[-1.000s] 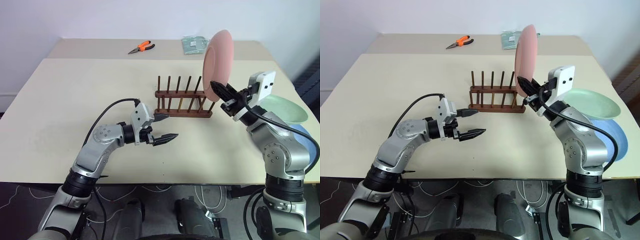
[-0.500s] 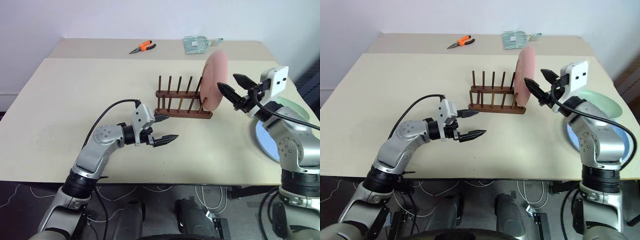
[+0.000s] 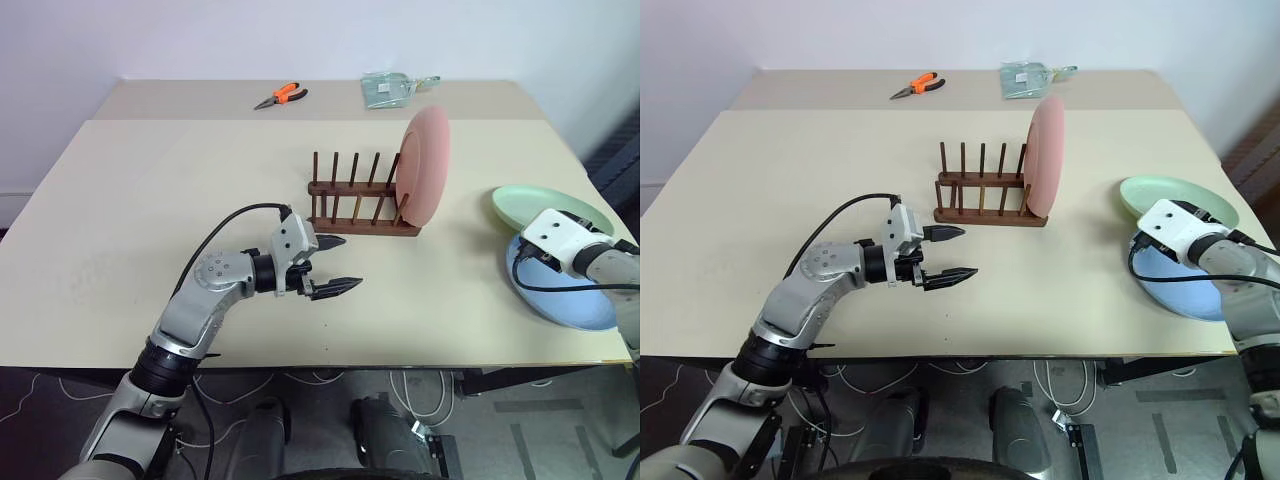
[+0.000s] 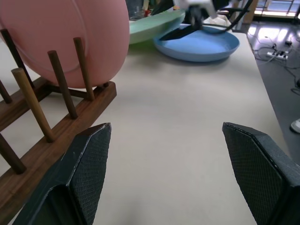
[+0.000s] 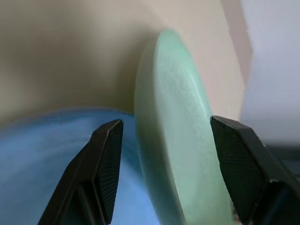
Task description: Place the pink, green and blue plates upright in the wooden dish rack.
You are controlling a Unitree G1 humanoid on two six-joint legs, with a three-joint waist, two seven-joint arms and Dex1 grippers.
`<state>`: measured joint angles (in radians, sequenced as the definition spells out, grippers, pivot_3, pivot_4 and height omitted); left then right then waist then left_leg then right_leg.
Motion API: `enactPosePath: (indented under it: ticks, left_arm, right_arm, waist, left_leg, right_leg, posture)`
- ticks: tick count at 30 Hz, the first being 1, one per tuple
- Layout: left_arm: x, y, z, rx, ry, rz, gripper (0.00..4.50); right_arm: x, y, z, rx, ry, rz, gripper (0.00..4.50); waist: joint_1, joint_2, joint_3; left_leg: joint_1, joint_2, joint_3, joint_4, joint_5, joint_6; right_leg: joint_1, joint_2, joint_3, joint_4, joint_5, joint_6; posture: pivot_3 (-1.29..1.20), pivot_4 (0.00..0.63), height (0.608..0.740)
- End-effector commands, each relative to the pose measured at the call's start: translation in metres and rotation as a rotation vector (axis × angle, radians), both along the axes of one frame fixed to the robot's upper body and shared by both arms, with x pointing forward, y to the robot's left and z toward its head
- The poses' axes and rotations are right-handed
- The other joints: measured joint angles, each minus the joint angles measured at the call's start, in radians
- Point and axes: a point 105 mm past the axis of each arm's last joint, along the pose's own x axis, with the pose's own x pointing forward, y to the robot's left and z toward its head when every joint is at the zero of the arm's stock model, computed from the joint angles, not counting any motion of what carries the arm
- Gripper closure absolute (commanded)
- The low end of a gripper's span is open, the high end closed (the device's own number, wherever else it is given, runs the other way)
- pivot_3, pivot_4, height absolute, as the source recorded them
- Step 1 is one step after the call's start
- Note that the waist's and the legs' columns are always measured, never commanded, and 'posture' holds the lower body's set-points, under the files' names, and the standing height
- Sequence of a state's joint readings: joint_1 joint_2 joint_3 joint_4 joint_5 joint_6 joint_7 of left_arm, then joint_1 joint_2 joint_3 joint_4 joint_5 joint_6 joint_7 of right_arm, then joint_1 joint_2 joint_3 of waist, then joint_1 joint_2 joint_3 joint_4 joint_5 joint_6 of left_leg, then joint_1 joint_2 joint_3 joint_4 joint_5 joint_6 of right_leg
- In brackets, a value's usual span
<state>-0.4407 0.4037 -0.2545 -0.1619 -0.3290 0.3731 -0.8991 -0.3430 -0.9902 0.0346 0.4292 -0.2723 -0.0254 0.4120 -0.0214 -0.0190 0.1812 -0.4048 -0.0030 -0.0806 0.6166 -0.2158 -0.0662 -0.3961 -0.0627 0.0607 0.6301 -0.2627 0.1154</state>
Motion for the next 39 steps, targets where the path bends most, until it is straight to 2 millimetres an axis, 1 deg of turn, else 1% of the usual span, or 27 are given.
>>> enactPosePath:
  ticks: [1,2,3,5,7,8,9,10,12,14,16,17,18,19,21,23,25,26,27,29,30,32,35,39]
  left_arm:
    - [-0.001,-0.001,0.010,-0.012,-0.053,-0.009,0.59]
    - [-0.002,0.000,0.010,-0.010,-0.055,-0.006,0.59]
    - [-0.002,0.001,0.010,-0.009,-0.056,-0.004,0.59]
    - [-0.003,0.003,0.009,-0.010,-0.054,0.005,0.59]
    - [-0.003,0.005,0.009,-0.013,-0.053,0.017,0.59]
    - [-0.002,0.006,0.010,-0.015,-0.064,0.028,0.59]
    - [0.001,0.007,0.011,-0.020,-0.080,0.050,0.59]
    - [0.005,0.009,0.012,-0.028,-0.092,0.079,0.59]
    - [0.013,0.014,0.016,-0.046,-0.125,0.138,0.59]
    - [0.024,0.021,0.018,-0.062,-0.155,0.213,0.59]
    - [0.033,0.030,0.019,-0.070,-0.179,0.277,0.59]
    - [0.036,0.034,0.019,-0.072,-0.185,0.299,0.59]
    - [0.039,0.037,0.018,-0.072,-0.189,0.314,0.59]
    - [0.040,0.041,0.018,-0.070,-0.195,0.325,0.59]
    - [0.042,0.047,0.016,-0.060,-0.204,0.337,0.59]
    - [0.043,0.052,0.014,-0.047,-0.211,0.341,0.59]
    - [0.044,0.057,0.012,-0.037,-0.217,0.354,0.59]
    - [0.045,0.059,0.012,-0.039,-0.216,0.362,0.59]
    - [0.045,0.061,0.013,-0.045,-0.218,0.368,0.59]
    - [0.042,0.062,0.010,-0.041,-0.201,0.361,0.59]
    - [0.041,0.062,0.009,-0.037,-0.196,0.355,0.59]
    - [0.038,0.062,0.009,-0.043,-0.192,0.349,0.59]
    - [0.035,0.062,0.009,-0.052,-0.186,0.350,0.59]
    - [0.032,0.063,0.009,-0.052,-0.183,0.350,0.59]
  right_arm:
    - [0.005,-0.010,0.009,-0.090,-0.038,-0.007,2.36]
    - [0.006,-0.009,0.009,-0.087,-0.041,-0.001,2.87]
    - [0.007,-0.009,0.009,-0.082,-0.044,0.005,3.29]
    - [0.009,-0.005,0.015,-0.076,-0.074,0.021,4.37]
    - [0.011,-0.001,0.030,-0.093,-0.141,0.040,4.44]
    - [0.012,0.003,0.042,-0.097,-0.195,0.051,4.44]
    - [0.013,0.008,0.059,-0.082,-0.275,0.060,4.44]
    - [0.013,0.017,0.080,-0.042,-0.381,0.077,4.44]
    - [0.010,0.035,0.118,0.096,-0.572,0.115,4.44]
    - [0.000,0.061,0.159,0.417,-0.759,0.190,4.44]
    - [-0.016,0.091,0.196,0.717,-0.867,0.342,4.44]
    - [-0.024,0.104,0.209,0.862,-0.888,0.418,4.44]
    - [-0.032,0.117,0.219,0.994,-0.879,0.493,4.44]
    - [-0.043,0.137,0.230,1.127,-0.843,0.613,4.44]
    - [-0.062,0.169,0.242,1.353,-0.724,0.808,4.44]
    - [-0.079,0.205,0.238,1.436,-0.542,0.968,4.44]
    - [-0.085,0.230,0.230,1.517,-0.388,1.022,4.44]
    - [-0.086,0.241,0.222,1.546,-0.320,1.028,4.44]
    - [-0.082,0.252,0.211,1.614,-0.252,1.004,4.44]
    - [-0.060,0.269,0.176,1.662,-0.181,0.817,4.44]
    - [-0.053,0.273,0.165,1.667,-0.171,0.754,4.44]
    - [-0.047,0.275,0.153,1.689,-0.184,0.682,4.44]
    - [-0.040,0.275,0.144,1.709,-0.218,0.616,4.44]
    - [-0.038,0.273,0.142,1.702,-0.238,0.614,4.44]
  waist:
    - [0.001,0.000,0.000]
    - [0.002,0.000,0.000]
    - [0.003,0.000,0.000]
    - [0.003,0.000,0.000]
    - [0.003,0.000,0.000]
    - [0.002,0.000,0.000]
    - [0.001,0.001,0.000]
    - [0.000,0.002,0.001]
    - [-0.003,0.002,0.001]
    - [-0.010,0.002,0.001]
    - [-0.014,0.002,0.001]
    - [-0.015,0.002,0.001]
    - [-0.014,0.002,0.001]
    - [-0.012,0.002,0.001]
    - [-0.007,0.002,0.001]
    - [0.001,0.002,0.001]
    - [0.005,0.002,0.001]
    - [0.005,0.002,0.001]
    - [0.004,0.002,0.001]
    - [0.003,0.001,-0.001]
    - [0.003,0.001,-0.001]
    - [0.002,0.002,-0.001]
    - [0.005,0.002,0.000]
    - [0.004,0.002,0.000]
  left_leg:
    - [0.000,0.000,0.000,0.000,0.000,0.000]
    - [0.000,0.000,0.000,0.000,0.000,0.000]
    - [0.000,0.000,0.000,0.000,0.000,0.000]
    - [0.000,0.000,0.000,0.000,0.000,0.000]
    - [0.000,0.000,0.000,0.000,0.000,0.000]
    - [0.000,0.000,0.000,0.000,0.000,0.000]
    - [0.000,0.000,0.000,0.000,0.000,0.000]
    - [0.000,0.000,0.000,0.000,0.000,0.000]
    - [0.000,0.000,0.000,0.000,0.000,0.000]
    - [0.001,0.000,0.000,0.000,0.000,0.000]
    - [0.001,0.000,-0.001,0.000,0.000,0.000]
    - [0.001,0.000,-0.002,0.000,0.000,0.000]
    - [0.000,0.000,-0.003,0.000,0.000,0.000]
    - [0.000,0.000,-0.003,0.000,0.000,0.000]
    - [-0.001,0.000,-0.004,0.000,0.000,0.000]
    - [-0.001,0.000,-0.005,0.000,0.000,0.001]
    - [-0.001,0.000,-0.005,0.000,0.000,0.001]
    - [-0.001,0.000,-0.005,0.000,0.000,0.001]
    - [-0.001,0.000,-0.005,0.000,0.000,0.001]
    - [-0.001,0.001,-0.004,0.000,0.000,0.001]
    - [0.000,0.001,-0.004,0.000,0.000,0.001]
    - [-0.001,0.000,-0.004,0.000,0.000,0.001]
    - [-0.003,0.000,-0.004,0.000,0.000,0.001]
    - [-0.003,0.000,-0.004,0.000,0.000,0.001]
  right_leg:
    - [0.000,0.000,0.000,0.000,0.000,0.000]
    - [0.000,0.000,0.000,0.000,0.000,0.000]
    - [0.000,0.000,0.000,0.000,0.000,0.000]
    - [0.000,0.000,0.000,0.000,0.000,0.000]
    - [0.000,0.000,0.001,0.000,0.000,0.000]
    - [0.000,0.000,0.001,0.000,0.000,0.000]
    - [0.000,0.000,0.001,0.000,0.000,0.000]
    - [0.000,0.000,0.001,0.000,0.000,0.000]
    - [0.000,0.000,0.001,0.001,0.000,0.001]
    - [0.000,0.001,0.001,0.001,0.000,0.001]
    - [0.000,0.001,0.001,0.002,0.001,0.001]
    - [0.001,0.001,0.001,0.002,0.001,0.001]
    - [0.001,0.001,0.000,0.002,0.001,0.001]
    - [0.001,0.001,0.000,0.002,0.001,0.001]
    - [0.001,0.000,-0.002,0.002,0.001,0.001]
    - [0.001,0.000,-0.002,0.001,0.001,0.001]
    - [0.001,0.000,-0.002,0.001,0.001,0.001]
    - [0.001,0.000,-0.002,0.001,0.000,0.001]
    - [0.001,0.000,-0.002,0.001,0.000,0.001]
    - [0.001,0.000,-0.002,0.002,0.000,0.000]
    - [0.001,0.000,-0.002,0.002,0.000,0.000]
    - [-0.001,0.000,-0.002,0.002,0.000,0.000]
    - [-0.003,0.000,-0.002,0.002,0.001,0.001]
    - [-0.002,0.000,-0.002,0.002,0.001,0.001]
  posture:
    - [0.00,0.150,0.740]
    - [0.00,0.150,0.740]
    - [0.00,0.150,0.740]
    - [0.00,0.150,0.740]
    - [0.00,0.150,0.740]
    - [0.00,0.150,0.740]
    - [0.00,0.150,0.740]
    - [0.00,0.150,0.740]
    - [0.00,0.150,0.740]
    - [0.00,0.150,0.740]
    - [0.00,0.150,0.740]
    - [0.00,0.150,0.740]
    - [0.00,0.150,0.740]
    - [0.00,0.150,0.740]
    - [0.00,0.150,0.740]
    - [0.00,0.150,0.740]
    - [0.00,0.150,0.740]
    - [0.00,0.150,0.740]
    - [0.00,0.150,0.740]
    - [0.00,0.150,0.740]
    - [0.00,0.150,0.740]
    - [0.00,0.150,0.740]
    - [0.00,0.150,0.740]
    - [0.00,0.150,0.740]
